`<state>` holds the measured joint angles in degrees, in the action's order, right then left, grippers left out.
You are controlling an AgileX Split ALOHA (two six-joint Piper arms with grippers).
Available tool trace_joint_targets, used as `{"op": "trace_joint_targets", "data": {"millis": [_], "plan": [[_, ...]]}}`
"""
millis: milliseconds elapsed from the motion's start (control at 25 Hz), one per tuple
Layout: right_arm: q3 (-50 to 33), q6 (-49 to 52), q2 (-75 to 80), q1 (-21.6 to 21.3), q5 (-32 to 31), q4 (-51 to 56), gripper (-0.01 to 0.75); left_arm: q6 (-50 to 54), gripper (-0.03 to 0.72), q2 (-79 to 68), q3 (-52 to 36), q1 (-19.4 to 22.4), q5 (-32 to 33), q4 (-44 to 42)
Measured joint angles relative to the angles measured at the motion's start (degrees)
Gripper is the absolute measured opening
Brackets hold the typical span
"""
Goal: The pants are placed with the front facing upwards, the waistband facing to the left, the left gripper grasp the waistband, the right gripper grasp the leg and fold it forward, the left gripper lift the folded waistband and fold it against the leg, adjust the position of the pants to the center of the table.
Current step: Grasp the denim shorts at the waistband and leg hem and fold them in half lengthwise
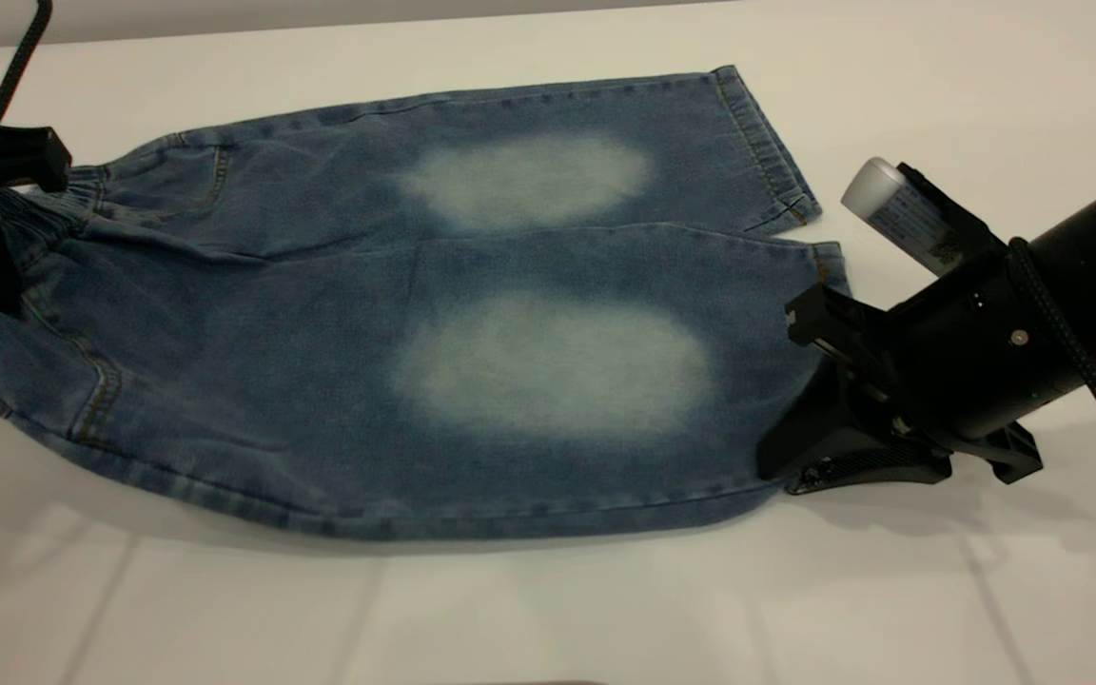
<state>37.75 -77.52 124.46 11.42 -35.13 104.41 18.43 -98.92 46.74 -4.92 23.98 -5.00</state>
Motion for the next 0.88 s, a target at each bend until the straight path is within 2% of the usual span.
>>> {"op": "trace_joint_targets", "data": {"millis": [200,360,680,880], "plan": [[0.0,-0.05,-0.5,0.0,-0.01,-1.23,0.019,0.0,0.099,0.0,0.0,0.0,0.2,0.0],[-0.07,3.69,-5.03,0.0,1.02,-8.36,0.019,0.0,0.099,0.63,0.0,0.0,2.06,0.02],[-0.23,25.57,-20.97,0.0,-1.29,-31.6,0.02,-4.2,0.099,7.14,-0.1,-0.04,11.55,0.09],[0.41,35.0,-26.77,0.0,-6.84,-36.94,0.021,-5.43,0.099,9.91,-0.46,-0.04,15.99,2.2]]}}
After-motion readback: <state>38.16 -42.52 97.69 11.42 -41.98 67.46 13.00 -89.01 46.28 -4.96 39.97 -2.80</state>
